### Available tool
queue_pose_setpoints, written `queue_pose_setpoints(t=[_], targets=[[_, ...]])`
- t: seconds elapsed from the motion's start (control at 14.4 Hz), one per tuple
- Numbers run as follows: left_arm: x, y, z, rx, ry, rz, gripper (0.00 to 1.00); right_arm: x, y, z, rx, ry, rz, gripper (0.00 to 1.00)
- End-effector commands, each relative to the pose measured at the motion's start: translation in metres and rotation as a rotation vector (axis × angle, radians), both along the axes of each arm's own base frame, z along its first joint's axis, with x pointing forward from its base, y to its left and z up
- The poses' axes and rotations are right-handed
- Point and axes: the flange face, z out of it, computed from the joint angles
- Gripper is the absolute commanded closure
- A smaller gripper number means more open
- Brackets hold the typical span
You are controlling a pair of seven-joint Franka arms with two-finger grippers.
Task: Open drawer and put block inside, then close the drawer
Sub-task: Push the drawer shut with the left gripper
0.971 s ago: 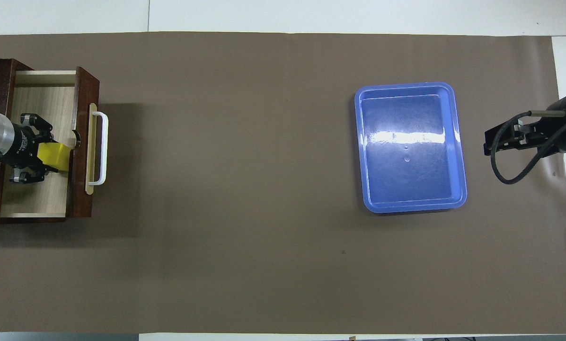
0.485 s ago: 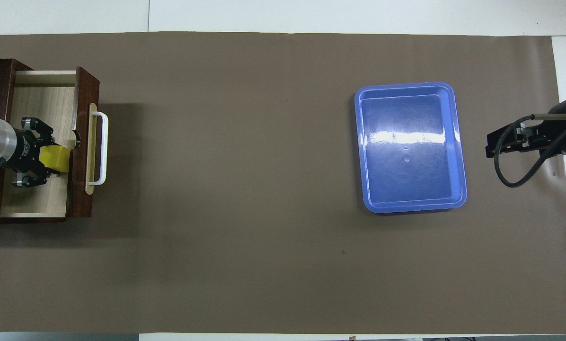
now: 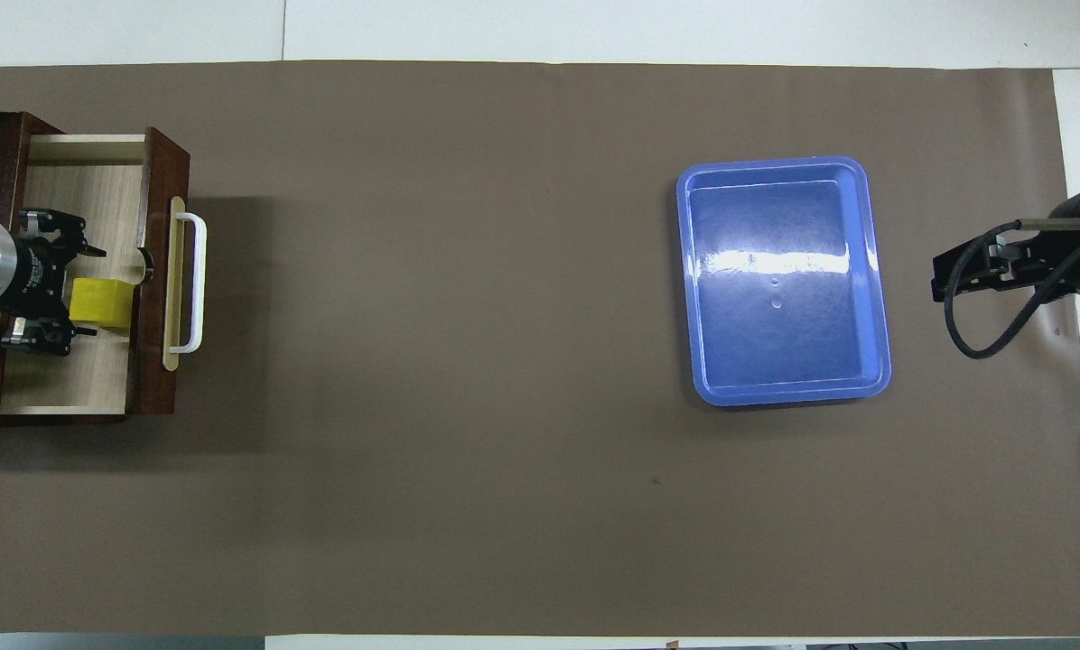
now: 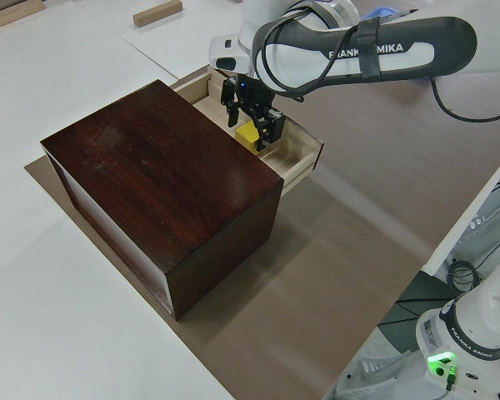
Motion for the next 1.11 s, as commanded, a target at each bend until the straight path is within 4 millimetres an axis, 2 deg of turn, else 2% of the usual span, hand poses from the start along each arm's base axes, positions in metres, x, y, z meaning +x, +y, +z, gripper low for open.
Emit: queue_pose_setpoints(t=[0.0, 0.07, 0.14, 0.21, 0.42, 0.55, 0.69, 0.9, 1.04], targets=[[0.029, -0.02, 0.046, -0.051, 0.033, 0.003, 0.0, -0.006, -0.005, 0.001, -0.014, -0.014, 0.034, 0.0], [0.035, -0.029, 0.052, -0.057, 0.039, 0.002, 0.0, -0.006, -0.005, -0.001, -0.014, -0.01, 0.034, 0.0], [0.036, -0.05, 0.051, -0.055, 0.037, -0.007, 0.0, -0.007, -0.005, -0.002, -0.014, -0.007, 0.034, 0.0], [0.034, -0.072, 0.045, -0.052, 0.04, -0.024, 0.0, -0.007, -0.005, -0.002, -0.014, -0.007, 0.034, 0.0], [0.026, -0.113, 0.025, -0.045, 0.031, -0.024, 0.0, -0.007, -0.005, -0.002, -0.014, -0.007, 0.034, 0.0], [0.02, -0.117, 0.005, -0.04, 0.04, -0.031, 0.0, -0.007, -0.005, -0.002, -0.014, -0.007, 0.032, 0.0], [0.017, -0.11, -0.006, -0.036, 0.049, -0.03, 0.0, -0.007, -0.005, -0.002, -0.014, -0.007, 0.032, 0.0], [0.013, -0.105, -0.008, 0.002, 0.05, -0.049, 0.0, -0.007, -0.005, -0.002, -0.014, -0.007, 0.032, 0.0], [0.015, -0.089, -0.006, 0.0, 0.043, -0.048, 0.0, -0.007, -0.005, -0.002, -0.014, -0.007, 0.032, 0.0]])
